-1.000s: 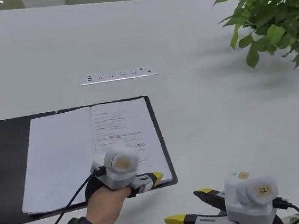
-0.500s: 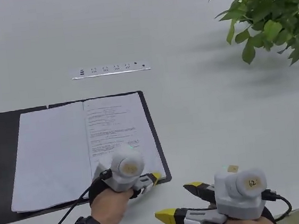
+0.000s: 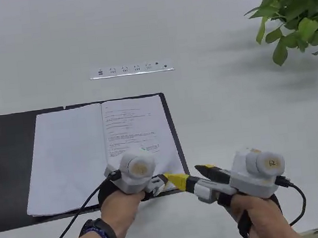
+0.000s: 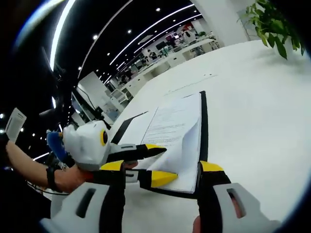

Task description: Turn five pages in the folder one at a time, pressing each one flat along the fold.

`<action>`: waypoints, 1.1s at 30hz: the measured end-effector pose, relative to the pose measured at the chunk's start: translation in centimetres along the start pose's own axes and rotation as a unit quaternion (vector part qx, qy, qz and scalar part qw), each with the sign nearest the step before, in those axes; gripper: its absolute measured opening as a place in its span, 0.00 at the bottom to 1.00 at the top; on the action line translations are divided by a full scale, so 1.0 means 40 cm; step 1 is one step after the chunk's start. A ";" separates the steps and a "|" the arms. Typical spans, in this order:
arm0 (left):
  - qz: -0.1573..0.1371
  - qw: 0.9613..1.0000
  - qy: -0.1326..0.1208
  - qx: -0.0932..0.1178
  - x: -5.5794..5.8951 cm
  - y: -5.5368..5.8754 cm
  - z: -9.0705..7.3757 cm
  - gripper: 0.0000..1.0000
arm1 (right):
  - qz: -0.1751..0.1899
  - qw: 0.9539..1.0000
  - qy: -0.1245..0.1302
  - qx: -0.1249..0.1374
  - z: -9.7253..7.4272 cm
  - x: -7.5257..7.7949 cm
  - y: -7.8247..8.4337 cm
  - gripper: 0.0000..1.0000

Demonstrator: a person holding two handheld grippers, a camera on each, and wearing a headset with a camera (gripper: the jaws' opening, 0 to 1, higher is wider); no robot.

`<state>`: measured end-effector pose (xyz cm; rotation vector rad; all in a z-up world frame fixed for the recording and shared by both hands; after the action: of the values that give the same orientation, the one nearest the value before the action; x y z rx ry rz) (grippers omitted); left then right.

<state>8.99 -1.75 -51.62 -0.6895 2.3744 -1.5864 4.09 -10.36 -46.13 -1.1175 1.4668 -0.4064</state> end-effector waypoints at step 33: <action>-0.042 0.999 0.005 -0.003 0.032 0.010 -0.129 0.62 | 0.128 0.991 0.009 0.036 0.078 0.001 0.051 0.07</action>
<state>5.63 1.98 -49.79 -0.7943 2.3885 -1.6195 6.09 -8.34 -48.54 -0.8568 1.5765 -0.2870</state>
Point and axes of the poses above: the centre of the closed fingertips' face, and the gripper's own axes: z roughly forward along the fingers, x roughly to its right, y roughly out of its underside, the point moved 5 cm from there along -z, roughly backward along the fingers, and after that the axes turned 15 degrees about x, right-handed, at the moved point
